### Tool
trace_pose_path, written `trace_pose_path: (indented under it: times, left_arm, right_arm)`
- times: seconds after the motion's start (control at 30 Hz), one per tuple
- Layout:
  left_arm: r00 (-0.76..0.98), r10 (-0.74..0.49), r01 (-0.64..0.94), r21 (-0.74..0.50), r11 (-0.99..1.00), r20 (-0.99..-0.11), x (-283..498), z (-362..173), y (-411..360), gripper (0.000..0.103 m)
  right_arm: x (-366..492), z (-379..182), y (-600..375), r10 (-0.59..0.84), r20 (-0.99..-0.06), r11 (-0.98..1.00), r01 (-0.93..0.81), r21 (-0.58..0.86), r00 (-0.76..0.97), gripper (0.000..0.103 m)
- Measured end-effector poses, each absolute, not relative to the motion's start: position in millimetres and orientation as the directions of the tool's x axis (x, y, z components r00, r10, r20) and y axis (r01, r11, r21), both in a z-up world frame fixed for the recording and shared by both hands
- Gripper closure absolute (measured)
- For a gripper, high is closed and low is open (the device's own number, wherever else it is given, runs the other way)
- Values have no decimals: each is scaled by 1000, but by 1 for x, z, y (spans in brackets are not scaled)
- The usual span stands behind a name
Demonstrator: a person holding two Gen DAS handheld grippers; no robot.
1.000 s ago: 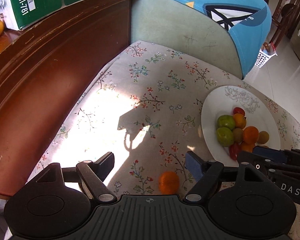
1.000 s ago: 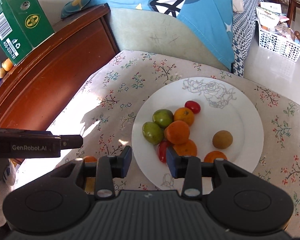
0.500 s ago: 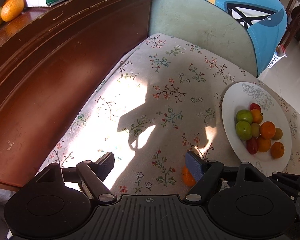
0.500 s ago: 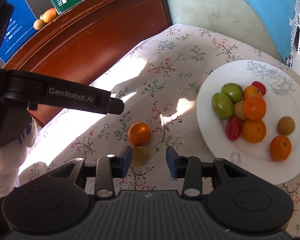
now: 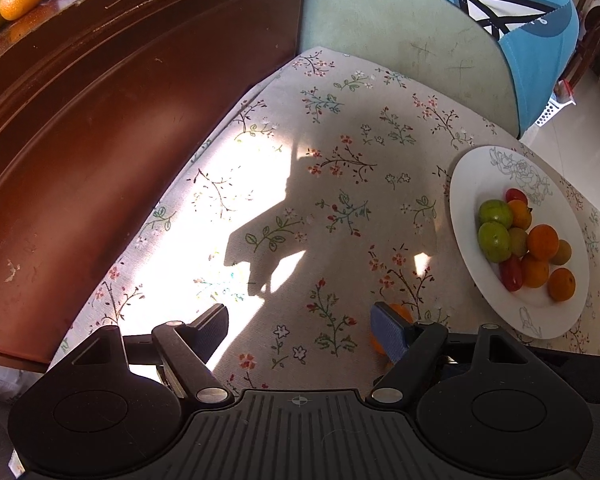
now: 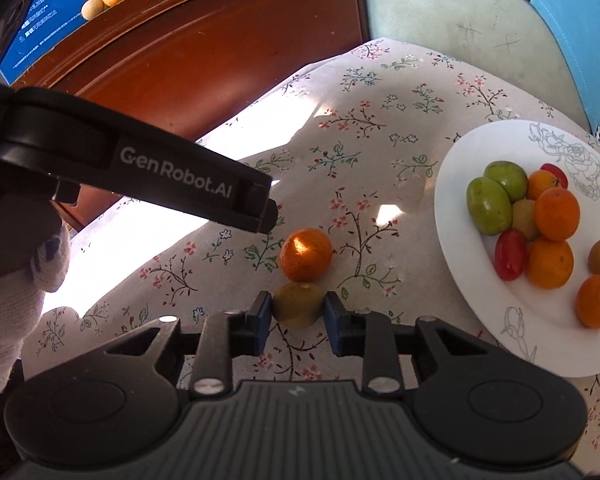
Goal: Organize fruits
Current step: 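Grasp a brown fruit with the right gripper while the left grasps the last mandarin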
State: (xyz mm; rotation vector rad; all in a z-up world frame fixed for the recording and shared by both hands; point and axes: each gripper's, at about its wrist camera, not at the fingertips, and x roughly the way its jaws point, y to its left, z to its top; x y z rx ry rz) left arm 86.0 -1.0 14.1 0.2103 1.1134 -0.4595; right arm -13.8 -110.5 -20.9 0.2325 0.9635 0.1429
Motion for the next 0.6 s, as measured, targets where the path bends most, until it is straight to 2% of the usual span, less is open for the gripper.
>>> trace_pose_path:
  times: [0.6]
  left_arm:
    - [319, -323, 540, -109, 835, -891, 68, 7, -26, 27]
  right_arm:
    - [-36, -9, -149, 170, -823, 967, 69, 245, 541, 75]
